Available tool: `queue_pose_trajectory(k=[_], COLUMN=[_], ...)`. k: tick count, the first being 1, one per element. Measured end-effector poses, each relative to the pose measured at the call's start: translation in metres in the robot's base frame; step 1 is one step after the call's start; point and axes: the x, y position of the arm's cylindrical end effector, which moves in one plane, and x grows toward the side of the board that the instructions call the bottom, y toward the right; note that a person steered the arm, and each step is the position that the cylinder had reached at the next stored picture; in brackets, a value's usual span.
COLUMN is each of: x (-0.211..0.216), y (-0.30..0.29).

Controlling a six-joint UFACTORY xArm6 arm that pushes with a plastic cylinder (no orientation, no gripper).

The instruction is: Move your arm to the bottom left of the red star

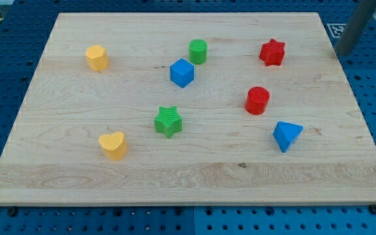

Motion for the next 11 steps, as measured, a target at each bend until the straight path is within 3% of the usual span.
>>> queue_pose_trajectory(k=[2, 3, 6, 8, 11], x=[0.001, 0.021, 0.036, 0.035, 0.008], y=[-0.007, -0.022, -0.095, -0.168, -0.216])
